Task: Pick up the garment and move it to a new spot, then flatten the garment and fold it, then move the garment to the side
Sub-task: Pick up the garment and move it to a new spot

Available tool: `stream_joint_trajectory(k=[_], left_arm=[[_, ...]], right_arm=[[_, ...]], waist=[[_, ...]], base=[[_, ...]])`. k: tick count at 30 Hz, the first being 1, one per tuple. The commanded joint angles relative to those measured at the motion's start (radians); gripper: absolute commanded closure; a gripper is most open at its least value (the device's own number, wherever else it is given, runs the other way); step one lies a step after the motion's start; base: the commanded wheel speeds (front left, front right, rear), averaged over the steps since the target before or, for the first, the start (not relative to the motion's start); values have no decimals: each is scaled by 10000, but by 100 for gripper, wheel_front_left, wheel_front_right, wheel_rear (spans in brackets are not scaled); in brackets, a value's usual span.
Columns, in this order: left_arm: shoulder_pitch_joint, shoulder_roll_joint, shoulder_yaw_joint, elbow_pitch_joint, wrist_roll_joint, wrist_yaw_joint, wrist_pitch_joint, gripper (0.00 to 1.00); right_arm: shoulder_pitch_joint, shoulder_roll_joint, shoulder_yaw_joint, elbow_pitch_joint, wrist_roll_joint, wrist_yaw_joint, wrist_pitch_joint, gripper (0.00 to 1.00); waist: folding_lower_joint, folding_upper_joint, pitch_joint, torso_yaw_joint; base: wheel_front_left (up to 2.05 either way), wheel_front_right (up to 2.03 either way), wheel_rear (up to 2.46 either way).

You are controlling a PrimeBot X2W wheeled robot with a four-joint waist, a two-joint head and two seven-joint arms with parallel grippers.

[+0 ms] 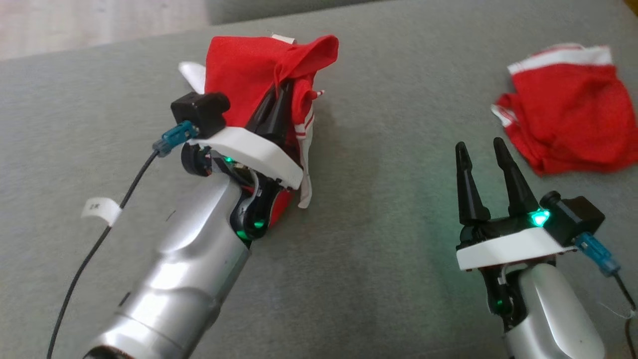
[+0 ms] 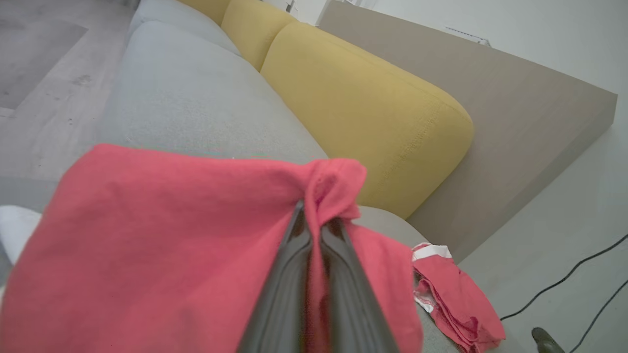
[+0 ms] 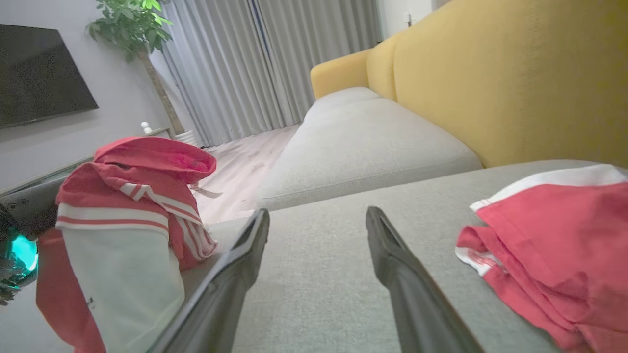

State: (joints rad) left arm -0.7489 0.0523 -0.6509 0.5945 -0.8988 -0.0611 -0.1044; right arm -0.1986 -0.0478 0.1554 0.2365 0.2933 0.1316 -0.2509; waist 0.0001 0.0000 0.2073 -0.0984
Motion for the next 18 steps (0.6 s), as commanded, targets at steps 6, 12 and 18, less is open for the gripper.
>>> stream_joint_trajectory(k=[6, 12, 18], left_arm=[[-1013, 2, -142, 271, -230, -102, -494, 0], [-1267, -16, -424, 655, -369, -211, -1079, 0], [-1119, 207, -243, 992, -126, -279, -1444, 0]], right_arm=[[-444, -24, 314, -403, 206, -9, -109, 0], [-404, -24, 120, -363, 175, -9, -109, 0], [-286, -24, -17, -278, 38, -9, -109, 0]], waist=[[-1, 0, 528, -832], [-1, 0, 345, -638], [-1, 0, -115, -65]], base=[[0, 0, 0], [0, 0, 0], [0, 0, 0]])
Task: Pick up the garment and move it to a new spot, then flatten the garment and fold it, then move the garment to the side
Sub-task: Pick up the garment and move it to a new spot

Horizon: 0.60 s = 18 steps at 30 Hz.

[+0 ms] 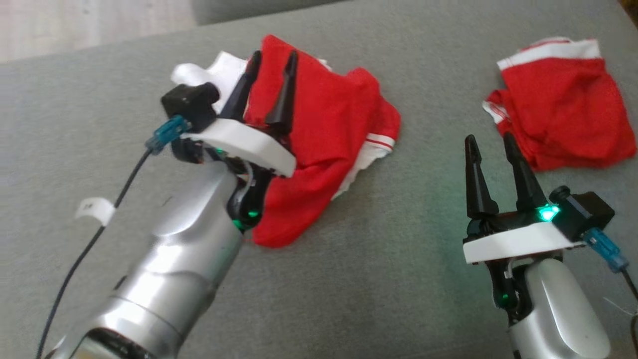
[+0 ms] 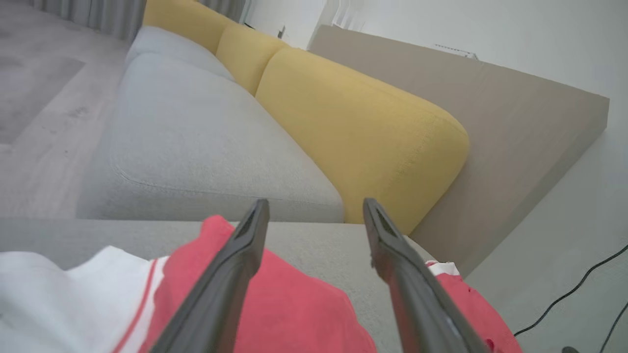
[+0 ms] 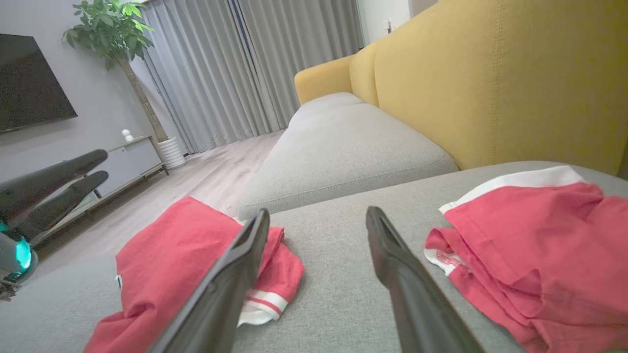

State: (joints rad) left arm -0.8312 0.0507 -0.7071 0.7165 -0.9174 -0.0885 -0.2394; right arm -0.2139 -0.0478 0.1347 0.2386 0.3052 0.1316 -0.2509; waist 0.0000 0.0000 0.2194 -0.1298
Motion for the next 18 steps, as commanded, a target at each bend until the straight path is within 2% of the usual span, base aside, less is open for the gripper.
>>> stream_joint_trajectory(k=[1, 5, 11, 15, 18], left_arm=[[-189, 328, 406, -195, 111, -19, -136, 0], [473, 910, 806, -321, 442, -63, -211, 0], [2308, 1595, 1748, -1524, 1490, 0, -220, 0], [3779, 1687, 2463, -2355, 2012, 96, -221, 0], [4791, 1529, 2996, -2954, 2389, 130, -222, 0]], right_arm=[[-91, -24, 152, -277, -115, -9, -109, 0], [103, -24, 67, -158, -223, -9, -109, 0], [448, -24, -43, 51, -353, -9, -109, 0], [667, -24, -116, 139, -390, -9, -109, 0], [791, -24, -117, 201, -394, -9, -109, 0]], waist=[[0, 0, -353, 404], [0, 0, -777, 943], [0, 0, -1286, 1636], [0, 0, -1516, 1951], [0, 0, -1609, 2081]], base=[[0, 0, 0], [0, 0, 0], [0, 0, 0], [0, 0, 0], [0, 0, 0]])
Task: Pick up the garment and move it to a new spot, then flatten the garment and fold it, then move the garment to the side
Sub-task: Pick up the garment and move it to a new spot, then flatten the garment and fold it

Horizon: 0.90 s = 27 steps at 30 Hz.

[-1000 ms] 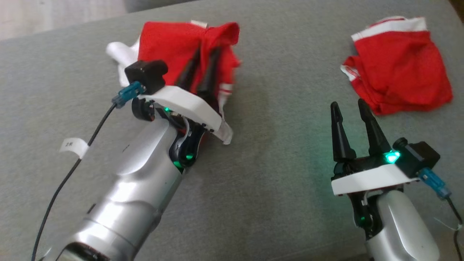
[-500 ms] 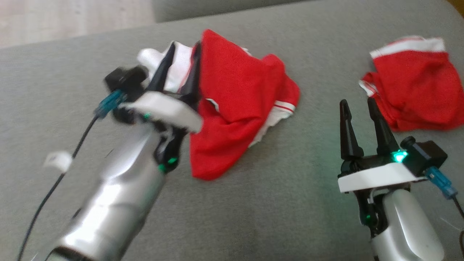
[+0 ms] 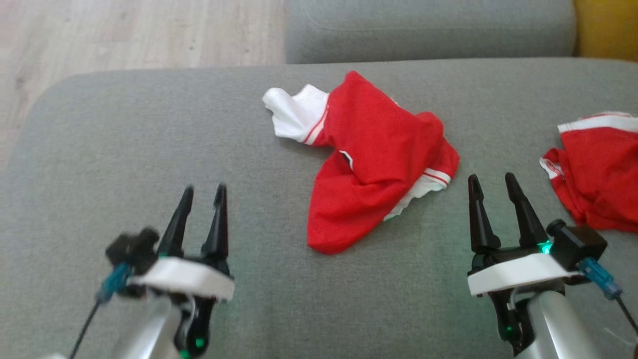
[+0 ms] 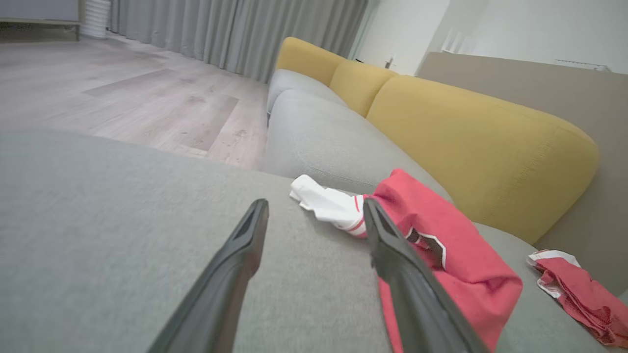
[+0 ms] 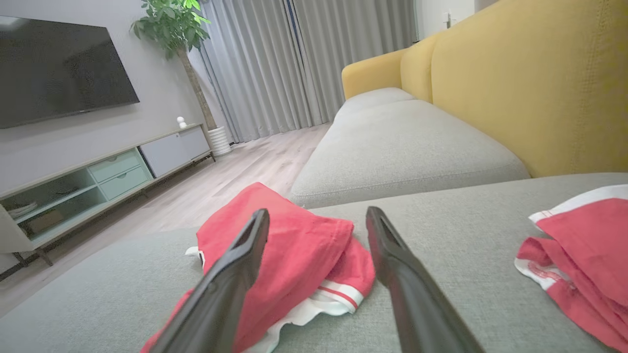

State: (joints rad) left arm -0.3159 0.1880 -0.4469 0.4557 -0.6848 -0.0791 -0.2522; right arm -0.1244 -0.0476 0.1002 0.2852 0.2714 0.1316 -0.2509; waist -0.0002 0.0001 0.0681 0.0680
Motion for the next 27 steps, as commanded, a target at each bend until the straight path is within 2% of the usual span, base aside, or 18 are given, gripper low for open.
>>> stream_joint_trajectory(k=[1, 7, 14, 17, 24, 27], left_arm=[[-59, 62, 595, -511, 130, 31, -94, 0], [924, -506, 1671, -1114, 780, -133, -94, 0], [968, -798, 1982, -1166, 1258, -336, -94, 0], [978, -906, 2066, -1099, 1341, -396, -95, 0], [868, -1107, 2035, -885, 1446, -481, -95, 0], [793, -1156, 1989, -857, 1456, -492, -95, 0]], right_arm=[[-84, -26, 240, -244, -55, -9, -109, 0], [-44, -26, 258, -176, -58, -9, -109, 0], [-140, -26, 676, -76, -136, -9, -109, 0], [-275, -26, 1232, 255, -160, -9, 40, 0], [-1104, -26, 3431, 1111, -183, -9, 1415, 0], [-1440, -26, 3898, 1477, -315, -9, 1759, 0]], waist=[[2, -1, -109, 118], [2, -1, -168, 197], [2, -1, -134, 334], [2, -1, -108, 429], [2, -1, 39, 809], [2, -1, 134, 985]], base=[[0, 0, 0], [0, 0, 0], [0, 0, 0], [0, 0, 0], [0, 0, 0], [0, 0, 0]])
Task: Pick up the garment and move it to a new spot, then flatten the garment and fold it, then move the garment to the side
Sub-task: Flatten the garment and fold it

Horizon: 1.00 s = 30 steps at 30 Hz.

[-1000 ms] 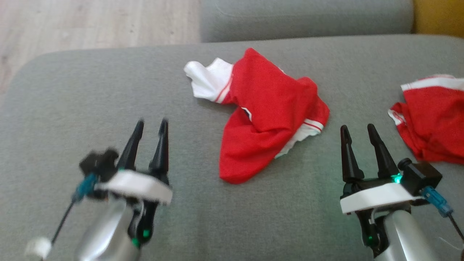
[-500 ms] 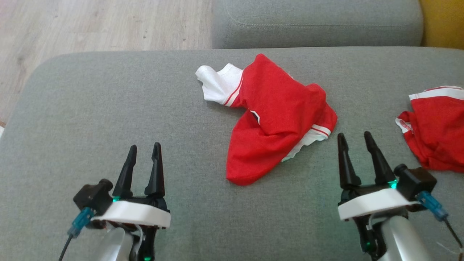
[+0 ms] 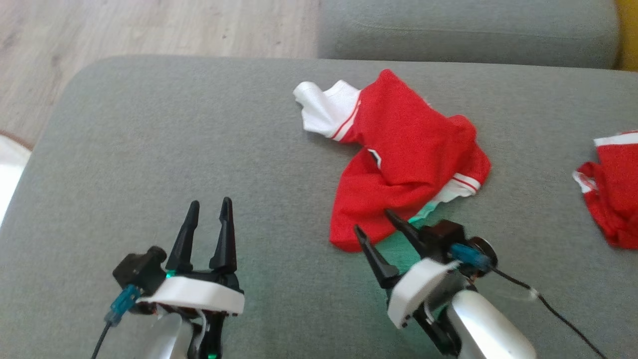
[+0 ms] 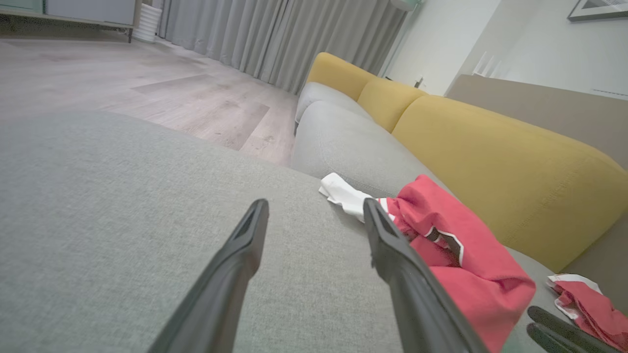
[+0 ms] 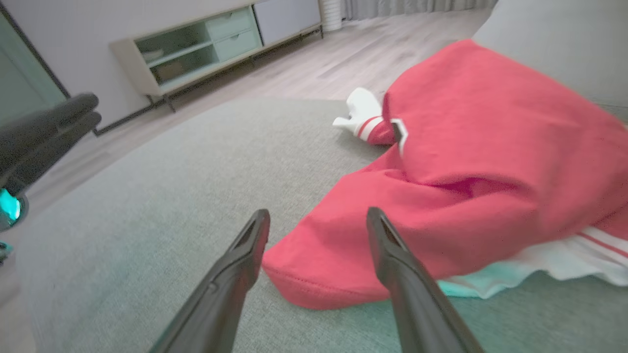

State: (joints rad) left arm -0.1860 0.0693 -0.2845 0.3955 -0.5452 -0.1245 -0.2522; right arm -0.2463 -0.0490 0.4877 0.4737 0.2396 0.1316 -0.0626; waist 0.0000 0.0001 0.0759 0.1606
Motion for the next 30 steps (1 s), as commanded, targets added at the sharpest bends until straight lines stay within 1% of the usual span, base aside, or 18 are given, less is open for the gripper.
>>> stream_joint_trajectory(k=[1, 11, 15, 19, 20, 21, 22, 26, 30], left_arm=[[-545, 6, 345, -251, 57, -42, -95, 0], [-790, -138, 5, -171, -84, -58, -95, 0], [-832, -158, -14, -196, -140, -59, -95, 0], [-854, -170, 17, -226, -155, -60, -95, 0], [-875, -172, 32, -229, -157, -60, -95, 0], [-896, -174, 52, -231, -157, -60, -95, 0], [-915, -176, 79, -233, -157, -60, -95, 0], [-946, -181, 159, -261, -133, -60, -95, 0], [-891, -183, 293, -263, -81, -61, -95, 0]], right_arm=[[-413, -12, 244, -204, -62, -9, 28, 0], [-2223, -12, 1656, 2519, -316, -9, 1294, 0], [-2733, -12, 2352, 3535, -236, -9, 1666, 0], [-3065, -12, 2900, 4266, 58, -9, 1846, 0], [-3131, -12, 3005, 4388, 169, -9, 1859, 10], [-3189, -12, 3088, 4486, 284, -9, 1839, 58], [-3243, -12, 3183, 4563, 381, -9, 1789, 100], [-3494, -14, 3228, 4920, 624, -9, 1312, 100], [-3591, -70, 2959, 5183, 803, -9, 700, 100]], waist=[[0, -1, 101, 145], [0, -1, 584, 1002], [0, -1, 679, 1141], [0, -1, 757, 1143], [0, -1, 771, 1124], [0, -1, 779, 1095], [0, -1, 780, 1052], [0, -1, 733, 804], [0, -1, 543, 420]], base=[[0, 0, 0], [0, 0, 0], [0, 0, 0], [0, 0, 0], [0, 0, 0], [0, 0, 0], [0, 0, 0], [0, 0, 0], [0, 0, 0]])
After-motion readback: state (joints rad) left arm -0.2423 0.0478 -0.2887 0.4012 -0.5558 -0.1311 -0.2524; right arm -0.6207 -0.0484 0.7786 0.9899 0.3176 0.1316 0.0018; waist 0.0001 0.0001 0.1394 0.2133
